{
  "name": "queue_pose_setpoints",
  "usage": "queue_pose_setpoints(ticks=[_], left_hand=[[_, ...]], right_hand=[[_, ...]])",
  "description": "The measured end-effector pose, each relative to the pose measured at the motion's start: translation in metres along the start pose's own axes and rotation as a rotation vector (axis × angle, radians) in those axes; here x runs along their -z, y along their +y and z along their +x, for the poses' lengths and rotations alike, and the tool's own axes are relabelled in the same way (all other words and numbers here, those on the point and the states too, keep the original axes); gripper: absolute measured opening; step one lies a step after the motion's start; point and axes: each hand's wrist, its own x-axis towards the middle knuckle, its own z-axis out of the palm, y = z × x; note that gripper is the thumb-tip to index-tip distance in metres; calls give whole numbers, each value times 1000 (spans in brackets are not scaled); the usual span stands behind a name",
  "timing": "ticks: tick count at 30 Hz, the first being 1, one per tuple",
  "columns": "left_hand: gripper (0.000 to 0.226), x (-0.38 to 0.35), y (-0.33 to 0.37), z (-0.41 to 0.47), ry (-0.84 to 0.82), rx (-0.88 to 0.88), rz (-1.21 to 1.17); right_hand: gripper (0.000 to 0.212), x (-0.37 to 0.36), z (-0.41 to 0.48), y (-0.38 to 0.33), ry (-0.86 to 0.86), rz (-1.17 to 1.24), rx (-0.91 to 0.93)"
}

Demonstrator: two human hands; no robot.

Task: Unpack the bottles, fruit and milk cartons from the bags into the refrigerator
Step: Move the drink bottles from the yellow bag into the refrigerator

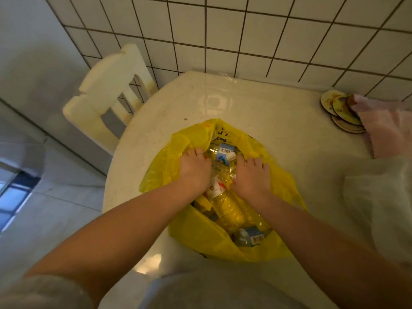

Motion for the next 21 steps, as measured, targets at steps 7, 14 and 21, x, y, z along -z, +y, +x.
queue_pose_setpoints(ticks=[7,14,21], left_hand=[[63,4,-21,-6,174,-226,80],[80,22,-40,-27,301,-415,159],[63,36,-46,-43,158,-473,90]], right_hand=[[81,1,-5,7,106,201,-17],[71,12,-33,24,349,609,0],[68,32,-73,39,537,911,56]])
